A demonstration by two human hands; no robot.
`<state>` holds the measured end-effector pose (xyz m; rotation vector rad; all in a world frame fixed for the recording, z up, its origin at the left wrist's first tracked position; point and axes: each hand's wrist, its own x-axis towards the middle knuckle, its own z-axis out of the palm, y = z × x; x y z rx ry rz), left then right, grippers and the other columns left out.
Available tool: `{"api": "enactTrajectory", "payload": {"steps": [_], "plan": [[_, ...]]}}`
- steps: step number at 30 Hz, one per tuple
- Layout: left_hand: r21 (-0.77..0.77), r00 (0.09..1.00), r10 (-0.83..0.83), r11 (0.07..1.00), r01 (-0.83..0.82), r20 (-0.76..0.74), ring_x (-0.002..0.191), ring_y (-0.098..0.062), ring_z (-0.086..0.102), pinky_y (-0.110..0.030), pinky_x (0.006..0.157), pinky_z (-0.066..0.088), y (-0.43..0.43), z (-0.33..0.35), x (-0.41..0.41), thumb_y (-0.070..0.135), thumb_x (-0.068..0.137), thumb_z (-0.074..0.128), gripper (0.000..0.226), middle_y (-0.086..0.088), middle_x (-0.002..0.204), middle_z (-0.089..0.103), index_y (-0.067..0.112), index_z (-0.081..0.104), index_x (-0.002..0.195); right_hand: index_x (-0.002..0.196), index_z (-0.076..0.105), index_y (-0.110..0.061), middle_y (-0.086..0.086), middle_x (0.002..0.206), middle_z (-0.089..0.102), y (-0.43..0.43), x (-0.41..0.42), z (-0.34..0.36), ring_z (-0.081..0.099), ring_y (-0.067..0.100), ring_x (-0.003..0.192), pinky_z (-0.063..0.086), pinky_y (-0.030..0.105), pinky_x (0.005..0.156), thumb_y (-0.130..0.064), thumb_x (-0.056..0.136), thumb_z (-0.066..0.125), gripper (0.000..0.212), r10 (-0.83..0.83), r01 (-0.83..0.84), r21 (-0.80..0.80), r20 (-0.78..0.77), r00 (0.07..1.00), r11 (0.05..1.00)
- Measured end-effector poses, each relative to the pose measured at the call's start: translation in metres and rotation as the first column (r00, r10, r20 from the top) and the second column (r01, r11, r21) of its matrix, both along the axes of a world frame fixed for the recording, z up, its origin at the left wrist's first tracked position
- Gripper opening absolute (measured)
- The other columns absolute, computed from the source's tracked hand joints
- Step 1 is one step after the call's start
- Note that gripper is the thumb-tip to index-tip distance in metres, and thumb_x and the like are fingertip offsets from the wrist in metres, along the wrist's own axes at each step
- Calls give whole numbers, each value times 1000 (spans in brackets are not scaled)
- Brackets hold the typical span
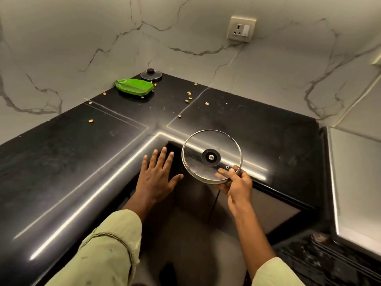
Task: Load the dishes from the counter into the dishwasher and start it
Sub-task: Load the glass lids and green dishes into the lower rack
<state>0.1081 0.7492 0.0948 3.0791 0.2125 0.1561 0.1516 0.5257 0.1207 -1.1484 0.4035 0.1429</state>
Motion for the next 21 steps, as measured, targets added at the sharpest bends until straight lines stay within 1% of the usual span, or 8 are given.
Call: {"api": "enactTrajectory", "payload": {"steps": [5, 10, 13, 16, 18, 21], "plan": [[-32, 999, -14, 999, 13, -45, 153, -28, -2, -50, 121, -4, -62, -2, -62, 77, 80, 2, 96, -5, 166, -1, 22, 8, 159, 101, 50, -21, 9, 90, 72, -54, -60, -10, 71, 24, 76, 55, 35, 59, -9, 102, 46, 12, 15, -15, -2, -17, 1000, 1000], [10, 997, -34, 999, 35, -74, 153, -28, -2, -48, 118, -8, -102, -3, -120, 76, 82, 0, 94, -5, 165, -2, 23, 6, 159, 108, 48, -19, 10, 92, 72, -94, -122, -16, 71, 24, 76, 52, 29, 51, -10, 103, 45, 12, -3, 3, 15, -49, 999, 1000], [37, 993, -50, 998, 54, -103, 153, -28, -4, -48, 118, -9, -117, -7, -153, 77, 82, -1, 93, -4, 165, -5, 24, 4, 159, 110, 49, -18, 10, 92, 73, -112, -158, -21, 72, 24, 78, 52, 29, 52, -10, 102, 46, 12, -25, 25, -3, -66, 998, 1000], [17, 995, -69, 997, 70, -69, 152, -29, -2, -50, 121, -4, -127, -6, -181, 77, 84, 3, 91, -5, 166, 0, 24, 8, 159, 110, 50, -17, 13, 95, 72, -127, -190, -23, 72, 22, 76, 52, 26, 49, -9, 102, 46, 11, -39, 39, 1, -54, 998, 999], [14, 995, -87, 996, 88, -53, 153, -28, -3, -50, 121, -3, -135, -3, -200, 76, 87, 6, 89, -5, 166, -1, 24, 6, 159, 113, 49, -15, 13, 96, 72, -134, -212, -21, 72, 22, 78, 52, 25, 48, -10, 102, 46, 13, -52, 52, -15, -43, 998, 999], [-5, 993, -115, 993, 115, -35, 153, -28, -4, -49, 121, -5, -143, 2, -230, 71, 95, 24, 82, -4, 166, -2, 24, 5, 159, 113, 49, -16, 11, 96, 72, -139, -246, -20, 71, 21, 80, 53, 27, 49, -10, 103, 46, 12, -77, 76, -36, -41, 996, 996]]}}
